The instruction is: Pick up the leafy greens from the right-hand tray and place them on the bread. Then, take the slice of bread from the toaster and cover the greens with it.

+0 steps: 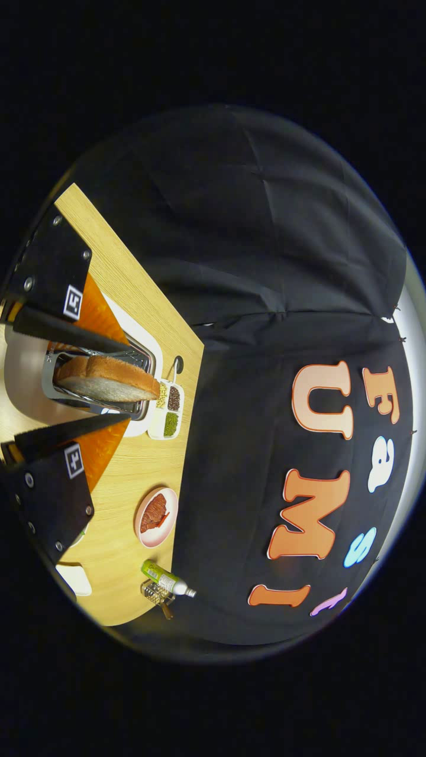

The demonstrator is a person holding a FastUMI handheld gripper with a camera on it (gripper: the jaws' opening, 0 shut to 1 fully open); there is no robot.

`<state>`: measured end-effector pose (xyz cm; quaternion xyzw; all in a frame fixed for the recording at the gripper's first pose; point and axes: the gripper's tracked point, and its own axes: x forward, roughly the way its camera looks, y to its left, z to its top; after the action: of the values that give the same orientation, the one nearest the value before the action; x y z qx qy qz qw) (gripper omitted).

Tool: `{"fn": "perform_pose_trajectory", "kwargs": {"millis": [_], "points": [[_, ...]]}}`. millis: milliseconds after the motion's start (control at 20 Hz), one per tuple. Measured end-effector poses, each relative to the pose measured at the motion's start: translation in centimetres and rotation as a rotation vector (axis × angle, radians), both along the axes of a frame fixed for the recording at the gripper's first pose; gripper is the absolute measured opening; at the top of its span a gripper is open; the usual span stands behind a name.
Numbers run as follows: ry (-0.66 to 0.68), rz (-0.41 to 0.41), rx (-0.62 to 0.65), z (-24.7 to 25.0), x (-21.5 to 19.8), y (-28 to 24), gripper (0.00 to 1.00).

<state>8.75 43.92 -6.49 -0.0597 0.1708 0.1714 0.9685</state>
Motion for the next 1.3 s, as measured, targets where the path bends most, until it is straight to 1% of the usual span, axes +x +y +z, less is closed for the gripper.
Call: {"fn": "perform_pose_trajectory", "kwargs": {"millis": [50,100,150,200,300,400,500,800,950,1100,1300], "points": [[0.02,-0.002,0.008,-0.4,0.1,0.1,0.56],[0.036,-0.006,0.004,-0.8,0.2,-0.1,0.43],[0.039,-0.015,0.002,-0.9,0.3,-0.3,0.35],[0.034,-0.017,0.009,-0.7,0.4,-0.3,0.19],[0.036,-0.024,0.017,-0.5,0.3,-0.5,0.14],[0.035,-0.021,0.052,0.2,0.2,-0.7,0.08],[0.017,-0.016,0.073,1.7,0.0,-0.8,0.06],[-0.053,0.015,0.114,6.4,-1.5,-1.4,0.06],[-0.066,0.04,0.164,8.1,-2.5,-1.5,0.06],[-0.085,0.03,0.173,9.2,-2.9,-2.8,0.06],[-0.082,0.006,0.192,9.0,-2.7,-5.2,0.06]]}}
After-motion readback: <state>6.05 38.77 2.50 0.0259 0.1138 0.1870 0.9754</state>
